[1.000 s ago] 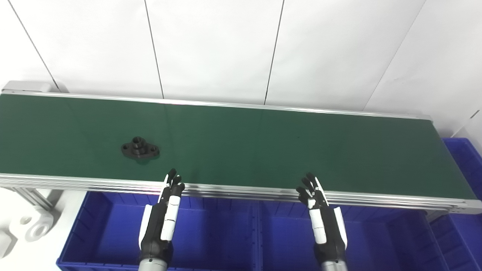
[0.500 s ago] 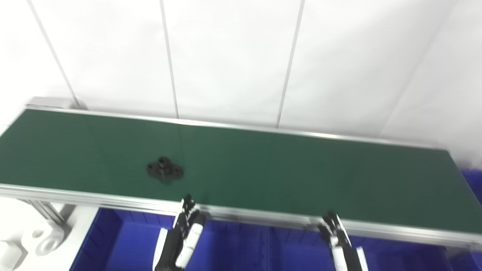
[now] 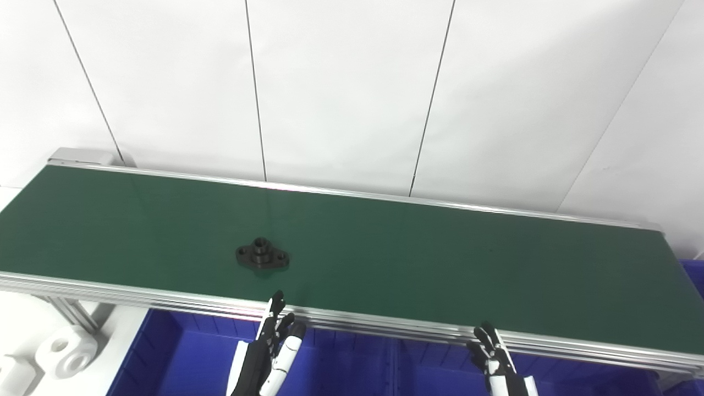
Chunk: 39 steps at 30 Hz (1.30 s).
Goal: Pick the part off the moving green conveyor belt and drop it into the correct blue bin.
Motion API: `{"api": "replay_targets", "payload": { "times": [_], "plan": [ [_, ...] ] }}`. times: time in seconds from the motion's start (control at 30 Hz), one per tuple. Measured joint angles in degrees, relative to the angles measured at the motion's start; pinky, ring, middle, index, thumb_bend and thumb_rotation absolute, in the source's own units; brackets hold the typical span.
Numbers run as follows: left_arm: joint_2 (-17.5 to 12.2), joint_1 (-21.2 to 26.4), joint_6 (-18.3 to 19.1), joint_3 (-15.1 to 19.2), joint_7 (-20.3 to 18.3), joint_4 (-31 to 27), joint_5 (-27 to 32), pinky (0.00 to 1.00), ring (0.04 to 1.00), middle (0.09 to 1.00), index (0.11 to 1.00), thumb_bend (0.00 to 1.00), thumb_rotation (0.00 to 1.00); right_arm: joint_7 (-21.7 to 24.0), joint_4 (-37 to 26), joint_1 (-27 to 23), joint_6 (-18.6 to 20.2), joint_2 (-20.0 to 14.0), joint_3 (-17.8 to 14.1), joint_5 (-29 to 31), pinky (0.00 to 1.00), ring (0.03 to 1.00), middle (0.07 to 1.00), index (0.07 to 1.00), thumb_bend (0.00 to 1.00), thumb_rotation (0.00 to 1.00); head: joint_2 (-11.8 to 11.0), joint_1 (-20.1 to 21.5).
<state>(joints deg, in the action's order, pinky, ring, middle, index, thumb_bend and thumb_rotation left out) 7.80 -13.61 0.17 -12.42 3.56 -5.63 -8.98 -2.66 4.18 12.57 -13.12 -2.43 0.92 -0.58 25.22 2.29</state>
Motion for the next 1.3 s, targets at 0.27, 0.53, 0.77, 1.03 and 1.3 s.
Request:
{"api": "replay_targets", "payload": {
  "times": [0.27, 0.53, 0.77, 1.03, 1.3],
  "plan": [
    [-0.03, 0.0, 0.01, 0.02, 0.03, 0.07, -0.03, 0.93, 0.92, 0.986, 1.0, 0.41, 0.85, -0.01, 0.01, 0.01, -0.62, 0.02, 0.3, -0.26, 0.88, 0.884, 0.929, 0.954, 0.8, 0.98, -0.18, 1.05],
    [-0.01, 0.25, 0.01, 0.35, -0.04, 0.56, 1.11, 0.96, 0.925, 0.985, 1.0, 0.43, 0.86, 0.04, -1.0, -1.22, -3.17, -0.79, 2.63, -6.19, 0.84, 0.886, 0.928, 0.943, 0.91, 0.91, -0.18, 3.42],
    [-0.17, 1.85, 0.02, 0.52, -0.24, 0.84, 1.13, 0.97, 0.914, 0.98, 1.0, 0.44, 0.89, -2.43, -7.41, -6.78, -2.55, -2.39, 2.6, -20.38, 0.76, 0.826, 0.917, 0.934, 0.9, 0.56, 0.7, 5.36],
    [-0.65, 1.82, 0.05, 0.84, -1.38, 0.83, 2.48, 1.0, 0.925, 0.988, 1.0, 0.44, 0.9, -2.84, -9.51, -11.75, 7.86, -1.75, 3.72, -33.54, 0.7, 0.841, 0.909, 0.913, 0.92, 0.61, 1.31, 5.89],
    [-0.44, 1.75, 0.59, 0.47, -1.5, 0.5, 2.24, 0.99, 0.917, 0.974, 1.0, 0.44, 0.92, -0.24, -10.0, -19.69, 18.43, -1.18, 7.27, -42.6, 0.62, 0.807, 0.888, 0.853, 0.93, 0.6, 2.02, 5.36]
  ]
}}
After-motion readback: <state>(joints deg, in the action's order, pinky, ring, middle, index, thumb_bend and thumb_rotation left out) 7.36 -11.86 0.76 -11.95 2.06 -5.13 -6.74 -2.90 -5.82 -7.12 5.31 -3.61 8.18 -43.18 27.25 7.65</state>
